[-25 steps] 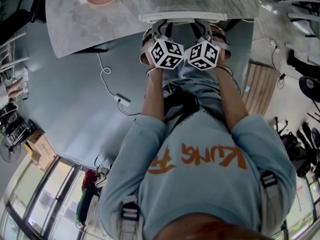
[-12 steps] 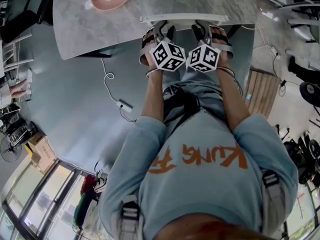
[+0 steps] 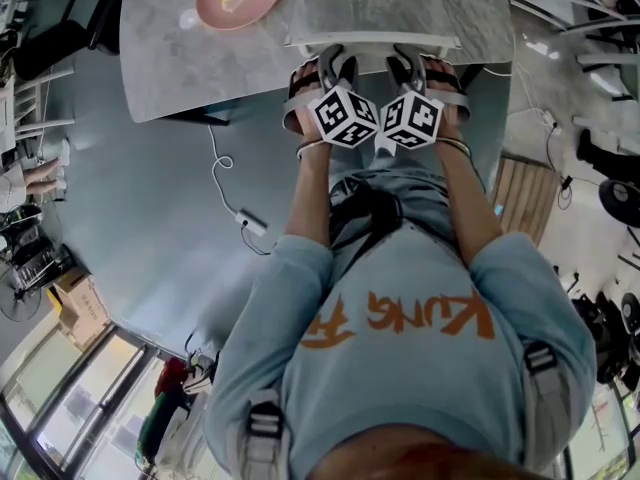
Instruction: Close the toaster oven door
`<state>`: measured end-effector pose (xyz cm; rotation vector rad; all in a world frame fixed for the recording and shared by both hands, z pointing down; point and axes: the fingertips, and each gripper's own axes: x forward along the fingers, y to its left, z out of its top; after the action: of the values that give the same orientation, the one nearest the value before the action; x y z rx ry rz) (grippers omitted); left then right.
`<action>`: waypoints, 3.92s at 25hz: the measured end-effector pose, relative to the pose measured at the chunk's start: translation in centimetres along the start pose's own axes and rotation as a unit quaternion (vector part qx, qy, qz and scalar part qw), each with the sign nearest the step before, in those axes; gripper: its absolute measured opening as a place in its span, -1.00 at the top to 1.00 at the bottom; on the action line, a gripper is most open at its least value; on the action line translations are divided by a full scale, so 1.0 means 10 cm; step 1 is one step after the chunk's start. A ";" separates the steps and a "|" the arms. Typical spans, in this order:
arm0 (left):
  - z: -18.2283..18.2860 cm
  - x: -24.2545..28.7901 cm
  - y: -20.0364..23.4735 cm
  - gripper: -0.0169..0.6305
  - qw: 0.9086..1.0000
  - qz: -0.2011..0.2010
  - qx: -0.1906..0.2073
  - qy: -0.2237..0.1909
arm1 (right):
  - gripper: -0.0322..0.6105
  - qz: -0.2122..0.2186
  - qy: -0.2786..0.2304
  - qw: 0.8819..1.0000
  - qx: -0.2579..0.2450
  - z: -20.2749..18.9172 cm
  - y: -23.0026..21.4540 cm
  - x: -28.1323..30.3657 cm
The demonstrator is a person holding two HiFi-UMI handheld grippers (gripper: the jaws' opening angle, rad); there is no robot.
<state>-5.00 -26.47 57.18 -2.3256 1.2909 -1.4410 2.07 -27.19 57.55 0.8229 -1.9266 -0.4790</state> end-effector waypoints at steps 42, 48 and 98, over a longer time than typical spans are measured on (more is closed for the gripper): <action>1.01 0.11 1.34 0.54 0.991 0.094 0.082 -0.048 | 0.54 -0.115 -0.065 0.979 -0.152 0.65 -1.54 0.16; 1.09 0.24 1.48 0.51 0.987 0.121 0.102 -0.040 | 0.55 -0.132 -0.054 0.975 -0.169 0.66 -1.73 0.29; 1.46 -1.27 2.10 0.94 0.840 0.132 -0.389 -0.355 | 0.91 -0.098 -0.306 0.837 0.444 0.62 -2.82 -0.90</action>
<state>-8.52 -35.27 30.25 -2.5076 2.0029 0.1508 9.18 -40.45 31.28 1.6147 -2.7181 0.1143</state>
